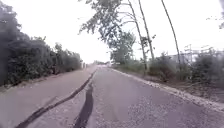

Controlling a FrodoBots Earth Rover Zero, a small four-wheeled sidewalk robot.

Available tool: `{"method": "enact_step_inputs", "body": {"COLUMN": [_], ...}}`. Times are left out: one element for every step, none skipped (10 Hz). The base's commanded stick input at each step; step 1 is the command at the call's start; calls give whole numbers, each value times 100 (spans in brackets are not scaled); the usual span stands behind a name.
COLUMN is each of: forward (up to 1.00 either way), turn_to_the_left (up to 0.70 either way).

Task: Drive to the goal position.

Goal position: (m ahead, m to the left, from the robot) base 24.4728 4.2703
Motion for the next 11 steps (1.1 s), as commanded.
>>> {"method": "enact_step_inputs", "body": {"forward": [100,100,100,100,100,100,100,100,100,100,100], "turn_to_the_left": [0,0,0,0,0,0,0,0,0,0,0]}}
